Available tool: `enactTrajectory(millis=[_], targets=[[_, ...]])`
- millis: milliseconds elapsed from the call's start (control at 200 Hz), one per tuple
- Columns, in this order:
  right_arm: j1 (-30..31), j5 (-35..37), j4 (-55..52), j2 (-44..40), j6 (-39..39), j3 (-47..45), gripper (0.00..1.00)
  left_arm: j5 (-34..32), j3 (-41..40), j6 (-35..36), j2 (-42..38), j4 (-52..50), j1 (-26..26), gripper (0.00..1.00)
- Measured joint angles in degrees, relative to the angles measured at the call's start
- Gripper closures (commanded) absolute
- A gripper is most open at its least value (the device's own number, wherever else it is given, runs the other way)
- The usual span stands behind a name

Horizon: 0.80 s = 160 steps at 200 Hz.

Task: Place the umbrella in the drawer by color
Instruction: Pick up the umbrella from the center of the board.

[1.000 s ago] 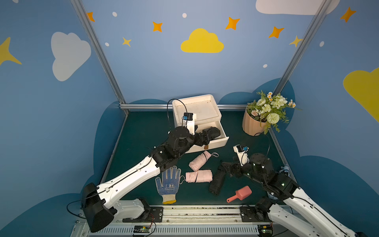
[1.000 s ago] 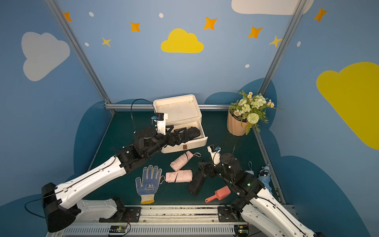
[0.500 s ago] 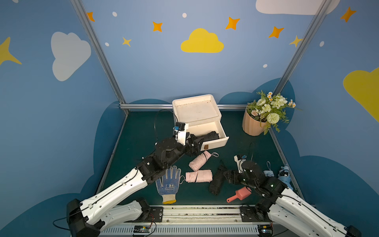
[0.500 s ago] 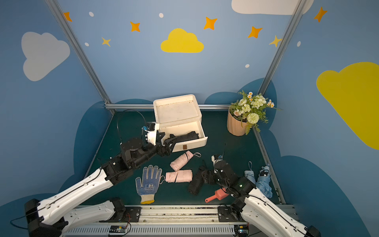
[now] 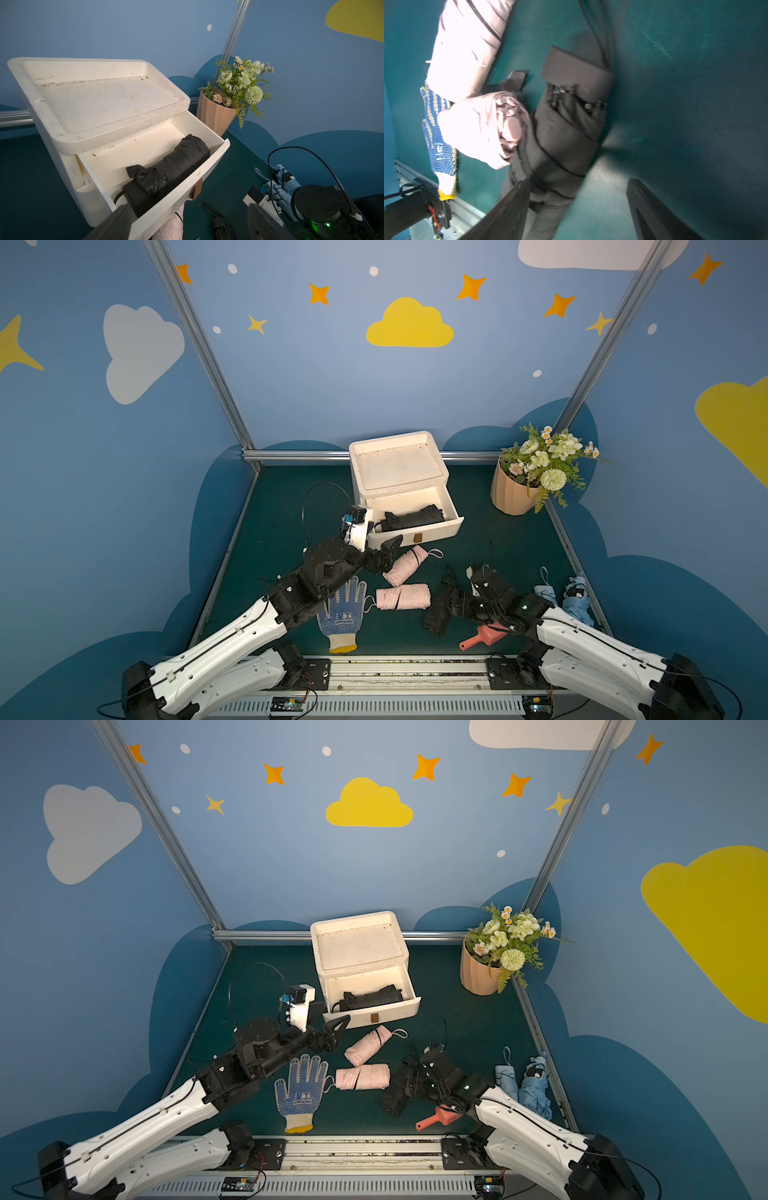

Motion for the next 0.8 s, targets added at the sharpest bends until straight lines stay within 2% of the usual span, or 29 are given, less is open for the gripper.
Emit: enactTrajectory(millis=[165, 496, 801], targets=[[3.82, -0.20, 1.92, 4.37, 2.32, 2.03, 0.22, -0.02, -2.36, 0.11, -1.88, 0.57, 0.04, 0.08], [8.81, 1.86, 6.21, 6.86, 7.98, 0.48, 0.38, 0.02, -2.99, 0.09, -1.77, 1.99, 0.04, 0.08], [9.11, 3.06, 9.94, 7.23, 9.66, -1.55, 0.39, 0.04, -2.99, -0.13, -0.59, 3.02, 0.04, 0.08]])
